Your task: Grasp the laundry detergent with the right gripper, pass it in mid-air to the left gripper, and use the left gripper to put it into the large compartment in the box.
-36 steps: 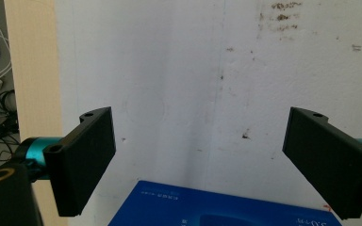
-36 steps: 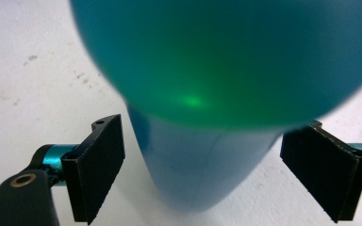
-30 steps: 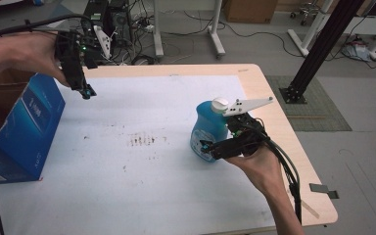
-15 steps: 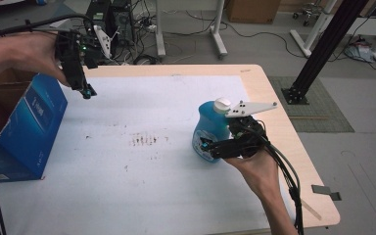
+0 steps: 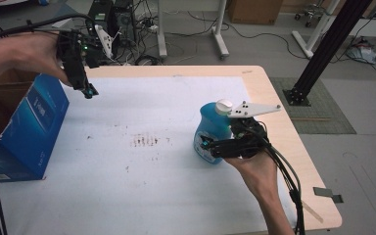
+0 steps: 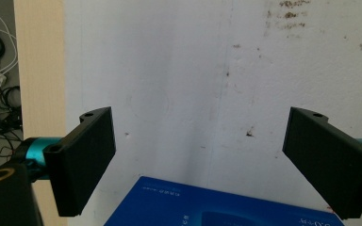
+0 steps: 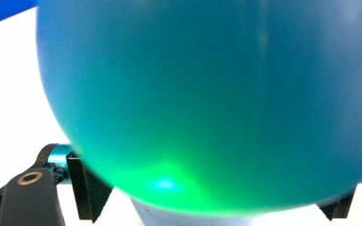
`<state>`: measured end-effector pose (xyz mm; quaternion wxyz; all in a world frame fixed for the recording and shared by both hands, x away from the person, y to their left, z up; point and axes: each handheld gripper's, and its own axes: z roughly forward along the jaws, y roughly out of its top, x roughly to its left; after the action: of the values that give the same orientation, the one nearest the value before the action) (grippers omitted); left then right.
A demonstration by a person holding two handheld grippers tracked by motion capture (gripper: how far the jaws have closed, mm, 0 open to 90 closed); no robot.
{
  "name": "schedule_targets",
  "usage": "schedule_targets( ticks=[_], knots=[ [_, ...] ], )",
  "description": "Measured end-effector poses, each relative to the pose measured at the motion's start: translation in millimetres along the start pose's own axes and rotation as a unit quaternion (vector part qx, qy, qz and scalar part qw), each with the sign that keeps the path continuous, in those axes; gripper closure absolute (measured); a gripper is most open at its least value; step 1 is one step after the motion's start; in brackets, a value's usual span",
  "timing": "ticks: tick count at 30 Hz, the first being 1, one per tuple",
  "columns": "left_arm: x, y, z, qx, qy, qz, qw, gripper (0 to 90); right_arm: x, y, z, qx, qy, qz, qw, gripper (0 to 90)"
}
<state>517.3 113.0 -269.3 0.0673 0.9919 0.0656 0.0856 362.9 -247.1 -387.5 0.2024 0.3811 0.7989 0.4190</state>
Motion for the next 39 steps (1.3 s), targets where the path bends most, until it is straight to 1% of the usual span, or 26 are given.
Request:
schedule_targets(
  ticks=[6, 7, 8, 14, 19, 29, 36, 39],
  knots=[
    [-0.3, 0.1, -0.4, -0.001, 0.001, 0.001, 1.0, 10.0, 0.0, -0.1, 0.7, 0.0, 0.001, -0.001, 1.0, 18.1],
    [-0.4, 0.0, -0.3, -0.001, 0.002, 0.001, 1.0, 10.1, -0.1, -0.2, 0.9, 0.001, 0.001, 0.0, 1.0, 21.8],
    [-0.5, -0.2, -0.3, -0.001, 0.002, -0.001, 1.0, 10.1, 0.4, -0.6, 0.4, -0.002, -0.002, -0.004, 1.0, 23.3],
    [-0.2, -0.8, -1.1, -0.002, 0.003, 0.0, 1.0, 10.1, 0.7, -0.3, -0.9, -0.009, 0.0, 0.0, 1.0, 25.1],
    [-0.3, -0.3, -1.4, -0.002, 0.003, 0.0, 1.0, 10.0, 1.5, -0.7, -0.3, -0.006, 0.0, -0.006, 1.0, 27.0],
    [-0.9, 0.6, -2.1, -0.004, 0.006, 0.0, 1.0, 10.1, 2.3, -0.7, -0.8, -0.009, -0.003, -0.008, 0.9999, 31.7],
    [-1.0, 1.1, -2.7, -0.003, 0.006, 0.001, 1.0, 10.1, 2.3, -0.8, 0.0, -0.004, -0.004, -0.005, 1.0, 32.0],
    [-1.2, 0.9, -2.2, -0.004, 0.006, 0.001, 1.0, 10.1, 2.5, -0.9, 0.5, -0.005, -0.004, -0.006, 1.0, 33.6]
  ],
)
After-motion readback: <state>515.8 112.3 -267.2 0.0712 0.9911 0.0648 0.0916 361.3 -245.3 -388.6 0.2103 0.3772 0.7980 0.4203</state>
